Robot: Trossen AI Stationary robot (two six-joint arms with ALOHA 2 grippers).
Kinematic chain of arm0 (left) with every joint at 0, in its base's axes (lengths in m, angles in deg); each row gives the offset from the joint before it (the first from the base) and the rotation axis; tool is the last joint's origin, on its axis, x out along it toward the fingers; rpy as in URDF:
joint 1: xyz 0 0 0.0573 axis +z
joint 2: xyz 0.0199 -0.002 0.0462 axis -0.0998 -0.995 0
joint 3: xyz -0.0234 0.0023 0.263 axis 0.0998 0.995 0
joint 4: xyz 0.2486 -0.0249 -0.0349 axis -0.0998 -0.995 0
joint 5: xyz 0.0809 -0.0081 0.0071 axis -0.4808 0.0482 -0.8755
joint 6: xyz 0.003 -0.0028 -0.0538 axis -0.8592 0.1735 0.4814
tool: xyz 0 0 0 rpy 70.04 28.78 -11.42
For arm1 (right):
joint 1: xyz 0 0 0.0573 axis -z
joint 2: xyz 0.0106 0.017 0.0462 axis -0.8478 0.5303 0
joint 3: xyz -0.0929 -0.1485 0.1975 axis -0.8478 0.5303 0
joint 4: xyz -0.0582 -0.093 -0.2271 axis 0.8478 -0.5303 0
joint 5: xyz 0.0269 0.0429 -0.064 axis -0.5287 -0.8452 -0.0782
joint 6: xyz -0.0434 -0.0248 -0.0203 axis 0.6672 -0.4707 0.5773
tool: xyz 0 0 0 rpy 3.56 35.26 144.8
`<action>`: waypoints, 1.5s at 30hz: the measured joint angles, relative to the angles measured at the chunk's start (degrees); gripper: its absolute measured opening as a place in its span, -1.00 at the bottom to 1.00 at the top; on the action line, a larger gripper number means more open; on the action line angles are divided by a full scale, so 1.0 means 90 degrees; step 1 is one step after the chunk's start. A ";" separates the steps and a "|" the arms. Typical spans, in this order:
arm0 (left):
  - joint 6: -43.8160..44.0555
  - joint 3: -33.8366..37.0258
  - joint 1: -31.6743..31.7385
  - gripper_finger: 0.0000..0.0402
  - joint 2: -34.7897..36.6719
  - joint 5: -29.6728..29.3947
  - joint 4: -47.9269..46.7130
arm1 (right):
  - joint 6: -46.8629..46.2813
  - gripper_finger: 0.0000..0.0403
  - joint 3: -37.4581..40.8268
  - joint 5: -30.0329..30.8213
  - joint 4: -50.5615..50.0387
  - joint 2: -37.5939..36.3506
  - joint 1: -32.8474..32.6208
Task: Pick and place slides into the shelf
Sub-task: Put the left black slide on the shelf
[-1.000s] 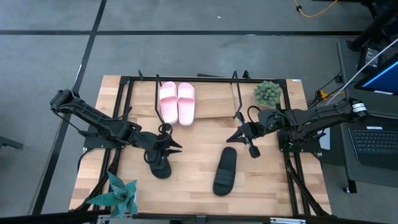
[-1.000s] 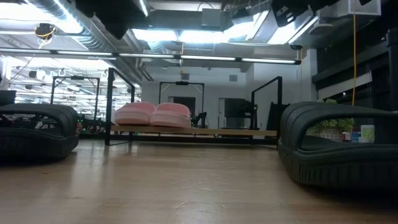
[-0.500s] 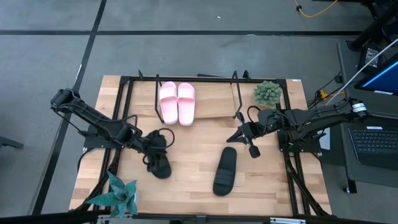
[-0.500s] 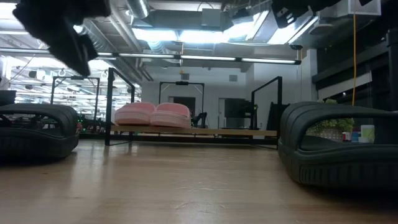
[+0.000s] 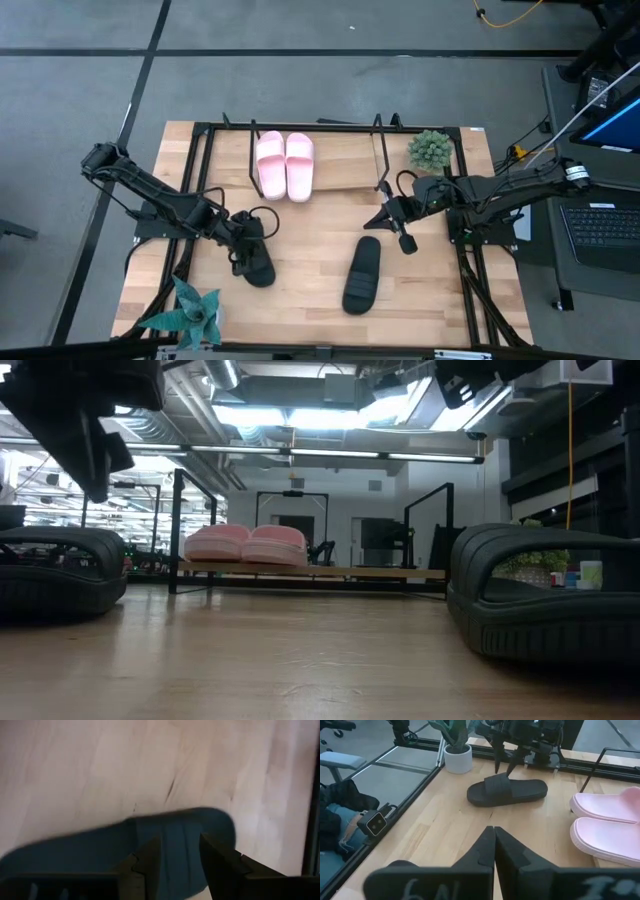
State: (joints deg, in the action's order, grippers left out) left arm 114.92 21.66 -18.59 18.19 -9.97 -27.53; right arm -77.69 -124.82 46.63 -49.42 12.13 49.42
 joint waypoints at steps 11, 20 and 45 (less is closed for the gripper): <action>0.0698 0.0000 0.0003 -0.38 -0.0002 0.0169 -0.0737 | 0.0037 -0.96 0.0002 -0.0002 0.0116 0.0588 0.0000; 0.1310 0.0000 0.0025 -0.38 -0.0005 0.0618 -0.0813 | 0.0370 -0.96 0.0002 -0.0005 0.0318 0.0612 0.0000; 0.1259 0.0404 0.0381 -0.38 -0.0024 0.0886 -0.0661 | 0.0360 -0.96 0.0002 -0.0007 0.0422 0.0612 0.0000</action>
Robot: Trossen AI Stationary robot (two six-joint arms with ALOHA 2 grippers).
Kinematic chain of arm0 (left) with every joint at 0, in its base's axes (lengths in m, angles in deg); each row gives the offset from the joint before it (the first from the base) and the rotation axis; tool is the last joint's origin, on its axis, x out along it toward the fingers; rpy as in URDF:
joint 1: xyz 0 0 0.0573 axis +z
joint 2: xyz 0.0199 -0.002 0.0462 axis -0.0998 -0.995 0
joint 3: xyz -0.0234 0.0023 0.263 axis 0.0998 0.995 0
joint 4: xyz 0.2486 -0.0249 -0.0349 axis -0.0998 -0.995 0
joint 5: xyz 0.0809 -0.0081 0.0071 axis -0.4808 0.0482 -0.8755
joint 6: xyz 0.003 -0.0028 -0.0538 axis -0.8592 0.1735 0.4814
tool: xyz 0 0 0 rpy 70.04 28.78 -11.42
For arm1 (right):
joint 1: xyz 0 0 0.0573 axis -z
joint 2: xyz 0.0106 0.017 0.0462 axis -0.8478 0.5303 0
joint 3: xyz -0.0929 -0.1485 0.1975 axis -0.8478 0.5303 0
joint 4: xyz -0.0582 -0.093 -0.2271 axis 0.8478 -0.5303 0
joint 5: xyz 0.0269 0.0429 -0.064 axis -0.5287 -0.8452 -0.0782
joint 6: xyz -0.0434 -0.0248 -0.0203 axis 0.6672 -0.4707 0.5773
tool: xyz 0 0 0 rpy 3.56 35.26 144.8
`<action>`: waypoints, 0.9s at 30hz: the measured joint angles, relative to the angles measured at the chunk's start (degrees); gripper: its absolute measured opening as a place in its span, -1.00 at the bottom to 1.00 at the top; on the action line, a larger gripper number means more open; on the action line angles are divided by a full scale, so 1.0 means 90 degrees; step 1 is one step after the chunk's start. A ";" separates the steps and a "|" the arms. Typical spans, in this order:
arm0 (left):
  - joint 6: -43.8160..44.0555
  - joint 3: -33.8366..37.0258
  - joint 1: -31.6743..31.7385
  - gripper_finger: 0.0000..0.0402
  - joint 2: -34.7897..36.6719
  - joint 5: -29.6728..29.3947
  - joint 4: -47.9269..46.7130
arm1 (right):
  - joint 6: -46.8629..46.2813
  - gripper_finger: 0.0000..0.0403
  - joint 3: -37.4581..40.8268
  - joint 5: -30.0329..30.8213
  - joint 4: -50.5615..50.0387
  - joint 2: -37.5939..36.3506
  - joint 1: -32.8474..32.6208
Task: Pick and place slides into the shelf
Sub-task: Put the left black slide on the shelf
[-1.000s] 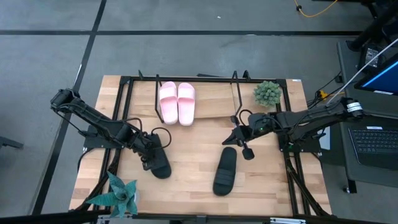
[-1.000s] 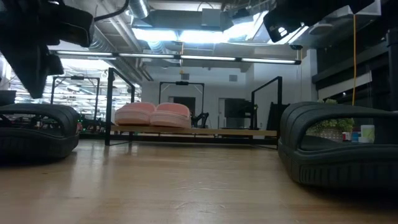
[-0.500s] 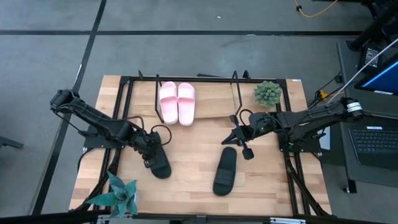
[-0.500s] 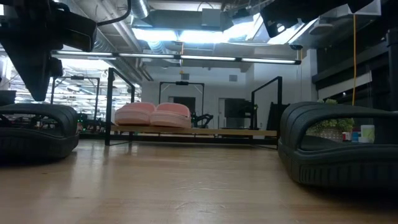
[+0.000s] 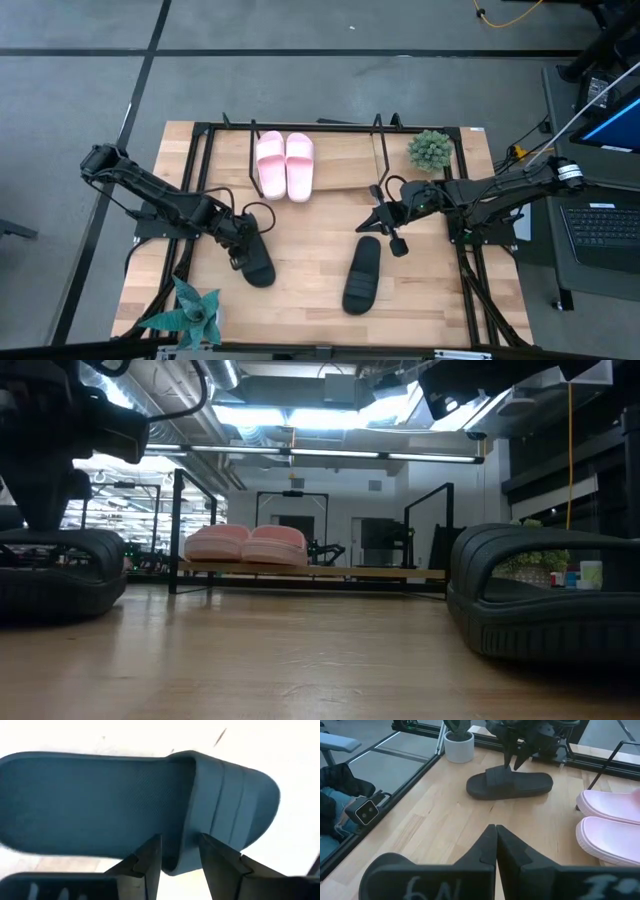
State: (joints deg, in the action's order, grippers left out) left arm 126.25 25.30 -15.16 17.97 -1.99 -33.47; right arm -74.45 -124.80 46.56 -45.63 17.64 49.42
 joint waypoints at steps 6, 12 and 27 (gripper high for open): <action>-0.0004 0.0001 0.0000 -0.38 -0.0025 0.0269 0.0270 | -0.0002 -0.96 0.0000 0.0000 0.0019 0.0000 0.0000; -0.0005 0.0001 0.0000 -0.38 -0.0308 0.0290 0.0350 | -0.0029 -0.96 0.0000 -0.0002 0.0055 0.0000 0.0000; -0.0509 -0.0011 0.0012 -0.93 -0.0502 0.0451 0.0407 | -0.0030 -0.96 0.0000 -0.0001 0.0064 -0.0002 -0.0296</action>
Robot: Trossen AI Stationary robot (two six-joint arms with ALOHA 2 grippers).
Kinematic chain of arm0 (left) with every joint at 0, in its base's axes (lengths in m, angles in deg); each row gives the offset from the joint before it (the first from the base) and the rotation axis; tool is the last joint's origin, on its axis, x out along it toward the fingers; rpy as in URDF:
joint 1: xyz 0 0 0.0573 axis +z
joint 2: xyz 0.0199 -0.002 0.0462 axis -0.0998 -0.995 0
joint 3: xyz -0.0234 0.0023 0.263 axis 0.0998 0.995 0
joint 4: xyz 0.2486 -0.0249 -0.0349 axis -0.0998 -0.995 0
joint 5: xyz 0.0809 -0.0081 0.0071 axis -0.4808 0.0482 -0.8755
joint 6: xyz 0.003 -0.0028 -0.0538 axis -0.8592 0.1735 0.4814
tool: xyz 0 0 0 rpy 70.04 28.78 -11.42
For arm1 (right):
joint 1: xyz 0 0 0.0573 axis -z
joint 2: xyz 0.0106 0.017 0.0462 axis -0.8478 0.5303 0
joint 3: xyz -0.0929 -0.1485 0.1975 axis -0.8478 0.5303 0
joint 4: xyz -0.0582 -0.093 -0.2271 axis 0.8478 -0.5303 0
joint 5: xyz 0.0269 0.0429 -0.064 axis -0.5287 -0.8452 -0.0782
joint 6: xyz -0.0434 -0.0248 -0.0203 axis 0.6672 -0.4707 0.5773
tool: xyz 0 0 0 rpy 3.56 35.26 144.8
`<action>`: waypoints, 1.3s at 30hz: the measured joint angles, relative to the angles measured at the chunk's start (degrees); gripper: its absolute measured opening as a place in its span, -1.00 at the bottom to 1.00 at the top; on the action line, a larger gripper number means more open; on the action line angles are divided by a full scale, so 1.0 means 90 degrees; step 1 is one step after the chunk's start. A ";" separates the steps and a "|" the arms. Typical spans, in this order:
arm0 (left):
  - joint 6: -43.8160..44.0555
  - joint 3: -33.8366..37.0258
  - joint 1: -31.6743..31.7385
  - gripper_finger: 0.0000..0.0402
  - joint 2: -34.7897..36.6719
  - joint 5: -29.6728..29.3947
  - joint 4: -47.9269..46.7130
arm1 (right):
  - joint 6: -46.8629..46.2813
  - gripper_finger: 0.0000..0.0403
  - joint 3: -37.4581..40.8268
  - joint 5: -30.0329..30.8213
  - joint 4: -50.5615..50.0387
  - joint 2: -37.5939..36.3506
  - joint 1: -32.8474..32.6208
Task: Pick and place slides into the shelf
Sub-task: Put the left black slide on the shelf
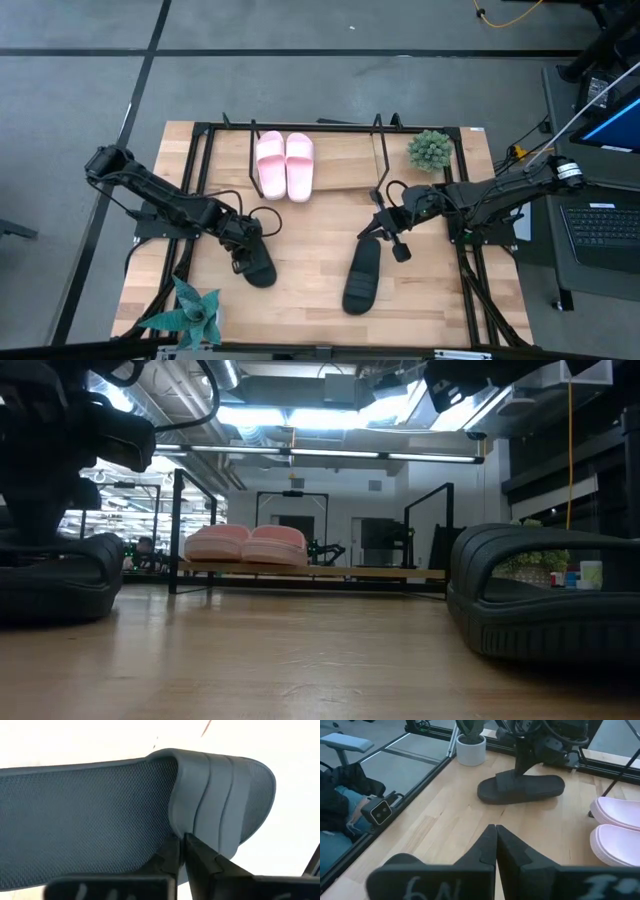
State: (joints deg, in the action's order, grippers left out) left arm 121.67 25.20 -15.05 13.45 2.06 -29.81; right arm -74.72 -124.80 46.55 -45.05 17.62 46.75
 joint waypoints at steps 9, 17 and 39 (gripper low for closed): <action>0.0005 -0.0194 -0.0022 -0.98 0.0279 0.0220 -0.0123 | 0.0001 -0.96 -0.0002 0.0001 -0.0003 0.0000 0.0000; 0.0000 -0.1044 -0.0102 -0.99 0.0574 0.0203 -0.0194 | 0.0055 -0.96 -0.0002 0.0003 -0.0025 -0.0002 0.0000; -0.0837 -0.2727 -0.0312 -1.00 0.0561 -0.0712 -0.0986 | -0.0003 -0.96 -0.0005 0.0003 -0.0215 -0.0002 -0.0015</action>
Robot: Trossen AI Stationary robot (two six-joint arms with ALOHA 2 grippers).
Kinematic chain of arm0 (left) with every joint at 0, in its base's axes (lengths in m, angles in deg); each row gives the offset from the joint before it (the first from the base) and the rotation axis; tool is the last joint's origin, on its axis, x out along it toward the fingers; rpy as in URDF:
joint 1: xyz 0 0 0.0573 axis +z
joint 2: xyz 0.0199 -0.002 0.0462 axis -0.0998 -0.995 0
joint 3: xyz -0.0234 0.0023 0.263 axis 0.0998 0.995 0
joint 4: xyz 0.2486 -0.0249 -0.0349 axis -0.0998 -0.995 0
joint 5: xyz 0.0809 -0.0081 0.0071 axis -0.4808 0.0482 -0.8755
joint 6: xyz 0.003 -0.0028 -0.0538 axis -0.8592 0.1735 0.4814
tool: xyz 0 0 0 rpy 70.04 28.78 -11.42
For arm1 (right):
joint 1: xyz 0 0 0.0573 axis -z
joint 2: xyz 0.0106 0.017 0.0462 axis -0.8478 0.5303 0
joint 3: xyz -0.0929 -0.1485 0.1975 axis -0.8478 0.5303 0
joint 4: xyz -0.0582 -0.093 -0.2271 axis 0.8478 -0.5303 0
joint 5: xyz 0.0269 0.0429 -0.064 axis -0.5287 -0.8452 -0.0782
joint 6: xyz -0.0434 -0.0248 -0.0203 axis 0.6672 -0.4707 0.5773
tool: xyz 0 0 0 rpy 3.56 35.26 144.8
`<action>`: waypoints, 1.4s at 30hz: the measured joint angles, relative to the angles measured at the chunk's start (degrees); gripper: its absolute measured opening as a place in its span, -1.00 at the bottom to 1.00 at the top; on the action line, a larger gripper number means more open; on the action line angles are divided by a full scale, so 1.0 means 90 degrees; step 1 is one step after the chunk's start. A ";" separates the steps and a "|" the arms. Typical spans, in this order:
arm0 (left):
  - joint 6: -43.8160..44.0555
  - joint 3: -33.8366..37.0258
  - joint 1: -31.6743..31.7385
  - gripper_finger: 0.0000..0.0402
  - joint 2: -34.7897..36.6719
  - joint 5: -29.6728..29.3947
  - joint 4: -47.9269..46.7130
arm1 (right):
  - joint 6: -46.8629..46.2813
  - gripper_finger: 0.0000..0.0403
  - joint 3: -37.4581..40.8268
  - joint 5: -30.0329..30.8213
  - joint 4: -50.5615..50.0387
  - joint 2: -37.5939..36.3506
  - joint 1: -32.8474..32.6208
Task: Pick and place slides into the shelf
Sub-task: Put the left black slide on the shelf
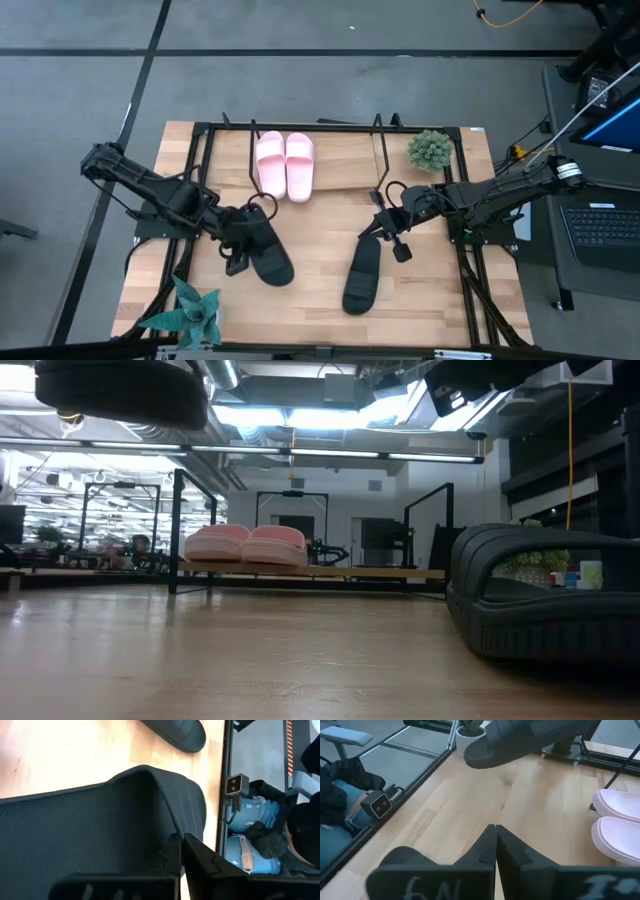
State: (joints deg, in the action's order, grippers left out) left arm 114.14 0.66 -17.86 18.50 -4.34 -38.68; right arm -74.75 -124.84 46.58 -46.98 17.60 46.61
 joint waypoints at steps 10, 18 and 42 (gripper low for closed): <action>-0.0878 0.0000 0.0740 -1.00 0.0000 0.0353 0.0032 | 0.0014 -0.96 0.0000 0.0000 0.0007 0.0000 -0.0060; -0.1775 0.0000 0.1636 -1.00 0.0000 0.1123 0.0056 | 0.0011 -0.96 0.0000 0.0000 0.0053 0.0000 -0.0060; -0.5174 -0.3145 0.3646 -1.00 -0.1880 0.2018 -0.1792 | 0.0037 -0.96 0.0000 0.0149 0.0134 0.0000 -0.0055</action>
State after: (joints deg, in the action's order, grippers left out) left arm 67.57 -27.65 14.96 1.58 13.83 -54.81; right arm -74.41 -124.84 47.93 -45.78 17.60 46.12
